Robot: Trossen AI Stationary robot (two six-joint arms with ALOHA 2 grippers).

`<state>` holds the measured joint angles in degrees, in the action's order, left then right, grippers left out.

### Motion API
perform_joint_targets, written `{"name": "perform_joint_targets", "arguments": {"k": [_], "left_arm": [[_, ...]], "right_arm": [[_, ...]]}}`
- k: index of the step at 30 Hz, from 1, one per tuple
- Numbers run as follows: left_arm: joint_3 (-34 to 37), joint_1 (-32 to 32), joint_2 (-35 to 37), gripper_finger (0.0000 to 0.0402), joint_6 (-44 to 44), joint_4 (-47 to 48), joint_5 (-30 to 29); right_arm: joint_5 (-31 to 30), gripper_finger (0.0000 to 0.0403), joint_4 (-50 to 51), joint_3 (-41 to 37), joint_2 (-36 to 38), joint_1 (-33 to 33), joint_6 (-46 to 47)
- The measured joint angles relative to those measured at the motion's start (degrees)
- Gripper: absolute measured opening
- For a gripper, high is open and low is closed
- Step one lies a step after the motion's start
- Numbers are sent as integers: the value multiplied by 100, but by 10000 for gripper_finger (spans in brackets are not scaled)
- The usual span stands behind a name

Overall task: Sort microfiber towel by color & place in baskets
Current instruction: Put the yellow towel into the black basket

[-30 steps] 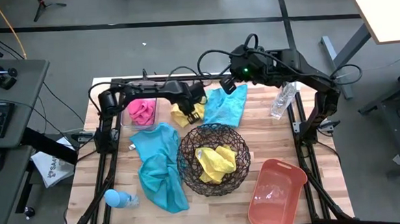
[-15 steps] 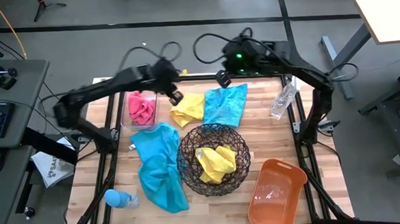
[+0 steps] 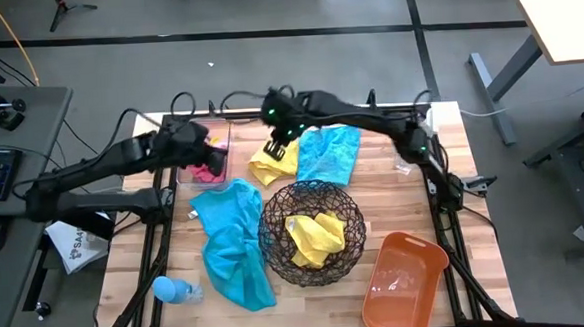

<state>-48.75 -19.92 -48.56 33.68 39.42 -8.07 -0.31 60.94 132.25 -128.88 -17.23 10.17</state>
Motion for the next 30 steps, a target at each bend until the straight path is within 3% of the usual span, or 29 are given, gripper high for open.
{"name": "perform_joint_targets", "arguments": {"k": [4,8,16,21,24,26,28,30], "left_arm": [[233,112,427,0,396,-29,-135],[249,135,569,0,485,-98,-166],[253,135,582,0,369,-375,-153],[253,135,576,0,310,-372,-154],[253,133,573,0,260,-372,-152],[253,133,573,0,259,-374,-152],[253,133,573,0,249,-375,-152],[253,133,575,0,217,-426,-150]], "right_arm": [[514,33,-52,0,-611,-62,189],[643,97,-172,-2,-1089,-100,545],[5,248,-220,0,-1559,-69,1053],[-372,298,-249,0,-1772,-30,1267],[-480,296,-246,9,-1861,19,1317],[-671,273,-209,11,-1873,84,1177],[-661,223,-187,11,-1875,121,1144],[-561,143,-176,11,-1858,134,1103]]}}
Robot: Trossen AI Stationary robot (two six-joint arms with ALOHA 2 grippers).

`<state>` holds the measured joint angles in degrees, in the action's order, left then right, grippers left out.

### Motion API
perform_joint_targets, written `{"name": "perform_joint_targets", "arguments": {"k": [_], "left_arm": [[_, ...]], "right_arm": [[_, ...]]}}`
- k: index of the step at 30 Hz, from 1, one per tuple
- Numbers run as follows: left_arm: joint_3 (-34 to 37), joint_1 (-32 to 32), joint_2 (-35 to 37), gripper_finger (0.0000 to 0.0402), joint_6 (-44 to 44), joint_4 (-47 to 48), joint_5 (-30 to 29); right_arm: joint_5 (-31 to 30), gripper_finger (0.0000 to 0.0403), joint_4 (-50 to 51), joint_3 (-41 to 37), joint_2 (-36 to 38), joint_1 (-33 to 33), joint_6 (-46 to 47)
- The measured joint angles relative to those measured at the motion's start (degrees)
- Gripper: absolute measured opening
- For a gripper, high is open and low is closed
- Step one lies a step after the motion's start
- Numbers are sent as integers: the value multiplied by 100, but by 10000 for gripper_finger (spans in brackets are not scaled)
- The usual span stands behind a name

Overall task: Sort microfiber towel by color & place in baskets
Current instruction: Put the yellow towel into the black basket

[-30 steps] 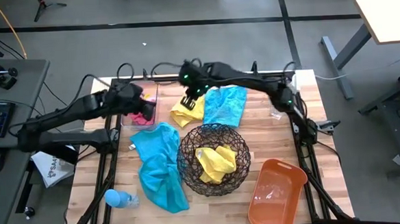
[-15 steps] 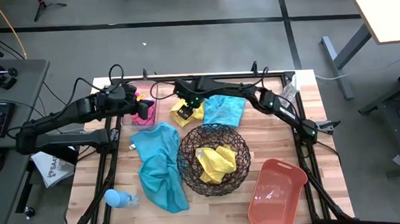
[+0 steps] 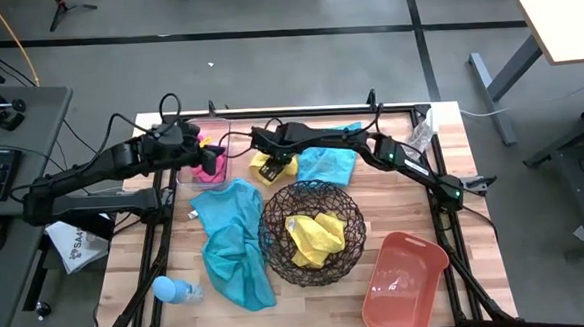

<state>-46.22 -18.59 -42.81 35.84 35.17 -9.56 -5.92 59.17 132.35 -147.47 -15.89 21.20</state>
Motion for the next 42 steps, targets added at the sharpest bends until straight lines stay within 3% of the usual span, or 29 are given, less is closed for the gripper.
{"name": "perform_joint_targets", "arguments": {"k": [2,3,7,14,18,26,30,36,40,42], "left_arm": [[0,0,0,0,-93,-213,-1],[0,0,3,0,-138,-351,-1],[0,0,11,0,-343,-1086,0],[0,-2,8,0,-1009,-2264,0],[0,-4,8,0,-1399,-2911,-16],[0,-4,-237,0,-1586,-4008,-152],[0,-2,-413,0,-1413,-4089,-75],[0,-2,-548,0,-1084,-4105,520],[0,0,-546,0,-1087,-4110,636],[0,0,-546,0,-1087,-4112,634]], "right_arm": [[79,49,60,-7,68,-3,-115],[125,27,65,-11,131,-8,-198],[311,23,91,-12,737,-37,-281],[350,8,151,-9,2517,28,-1036],[725,5,527,8,3422,223,-1350],[1068,4,2461,-67,3795,1189,-1891],[1358,3,2309,-1063,3931,1630,-1896],[1889,2,1326,-3665,4997,1908,-1292],[2011,2,-139,-5055,5956,1876,-487],[2398,1,-1274,-5529,6343,1879,-97]]}}
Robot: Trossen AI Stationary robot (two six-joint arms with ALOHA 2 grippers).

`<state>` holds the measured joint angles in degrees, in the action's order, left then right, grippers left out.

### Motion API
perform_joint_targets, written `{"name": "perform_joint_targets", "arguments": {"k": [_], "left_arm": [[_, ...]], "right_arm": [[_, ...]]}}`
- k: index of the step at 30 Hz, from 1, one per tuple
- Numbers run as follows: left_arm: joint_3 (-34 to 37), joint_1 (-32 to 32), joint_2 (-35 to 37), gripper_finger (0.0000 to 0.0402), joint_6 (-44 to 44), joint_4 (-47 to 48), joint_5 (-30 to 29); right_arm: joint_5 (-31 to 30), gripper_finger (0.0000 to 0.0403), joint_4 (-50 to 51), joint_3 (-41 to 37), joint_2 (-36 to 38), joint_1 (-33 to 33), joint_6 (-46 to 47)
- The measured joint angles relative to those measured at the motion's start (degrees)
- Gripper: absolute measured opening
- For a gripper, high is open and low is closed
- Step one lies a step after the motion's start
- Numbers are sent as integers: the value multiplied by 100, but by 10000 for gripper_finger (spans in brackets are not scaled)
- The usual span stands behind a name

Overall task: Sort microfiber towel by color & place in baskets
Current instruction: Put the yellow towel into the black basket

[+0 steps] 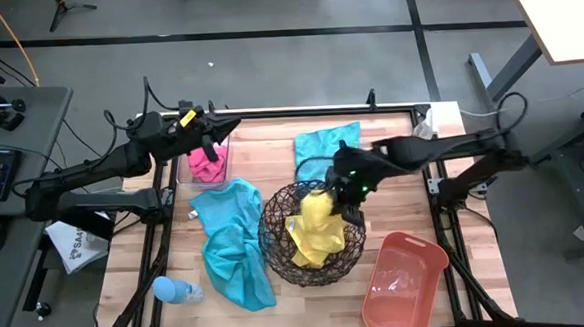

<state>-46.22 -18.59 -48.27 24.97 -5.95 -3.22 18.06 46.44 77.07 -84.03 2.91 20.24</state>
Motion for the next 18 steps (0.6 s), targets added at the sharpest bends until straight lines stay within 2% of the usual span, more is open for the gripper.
{"name": "perform_joint_targets", "arguments": {"k": [2,5,8,12,18], "left_arm": [[0,0,0,0,1,-46,0],[0,0,0,0,45,-118,0],[0,0,0,0,202,-128,2],[0,0,0,0,299,-128,3],[0,0,0,0,306,-129,2]], "right_arm": [[273,3,-1237,-405,235,56,353],[168,13,-2319,-812,354,206,692],[94,27,-2446,-936,274,350,667],[-399,59,-2400,-947,79,492,837],[-609,156,-2337,-623,65,513,820]]}}
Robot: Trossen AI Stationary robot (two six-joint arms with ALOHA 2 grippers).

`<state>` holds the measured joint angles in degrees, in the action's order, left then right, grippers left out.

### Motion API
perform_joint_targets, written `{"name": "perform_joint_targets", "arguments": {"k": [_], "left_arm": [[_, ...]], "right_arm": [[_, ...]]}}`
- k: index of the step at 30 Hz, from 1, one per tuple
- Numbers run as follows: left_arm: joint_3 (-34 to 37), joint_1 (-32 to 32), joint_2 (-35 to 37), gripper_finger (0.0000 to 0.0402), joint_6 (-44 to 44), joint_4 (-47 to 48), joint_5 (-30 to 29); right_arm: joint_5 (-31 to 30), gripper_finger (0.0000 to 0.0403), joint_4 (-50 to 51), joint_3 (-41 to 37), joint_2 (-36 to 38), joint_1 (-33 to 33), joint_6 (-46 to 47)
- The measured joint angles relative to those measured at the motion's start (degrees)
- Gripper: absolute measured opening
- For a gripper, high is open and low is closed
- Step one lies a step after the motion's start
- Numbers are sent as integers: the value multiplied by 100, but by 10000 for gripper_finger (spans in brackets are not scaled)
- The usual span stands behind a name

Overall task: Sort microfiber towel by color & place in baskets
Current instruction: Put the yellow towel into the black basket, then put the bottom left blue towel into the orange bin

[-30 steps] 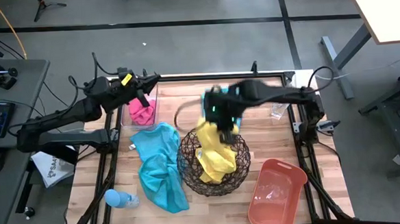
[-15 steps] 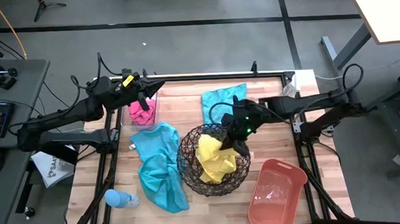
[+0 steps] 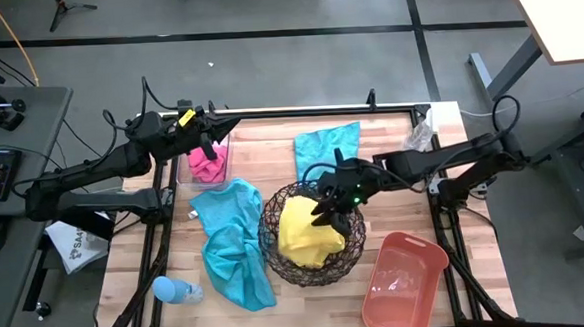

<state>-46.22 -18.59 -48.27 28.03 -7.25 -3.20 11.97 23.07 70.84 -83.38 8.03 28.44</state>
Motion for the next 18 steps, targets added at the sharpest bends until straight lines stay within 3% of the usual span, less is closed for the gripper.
{"name": "perform_joint_targets", "arguments": {"k": [5,10,18], "left_arm": [[0,0,0,0,26,-4,1],[-84,135,-125,0,-411,237,89],[-2061,1029,-1243,5,-1821,4842,800]], "right_arm": [[-81,249,715,449,20,-27,-600],[-89,300,1514,979,21,-159,-1310],[-606,307,2514,1580,24,-563,-1741]]}}
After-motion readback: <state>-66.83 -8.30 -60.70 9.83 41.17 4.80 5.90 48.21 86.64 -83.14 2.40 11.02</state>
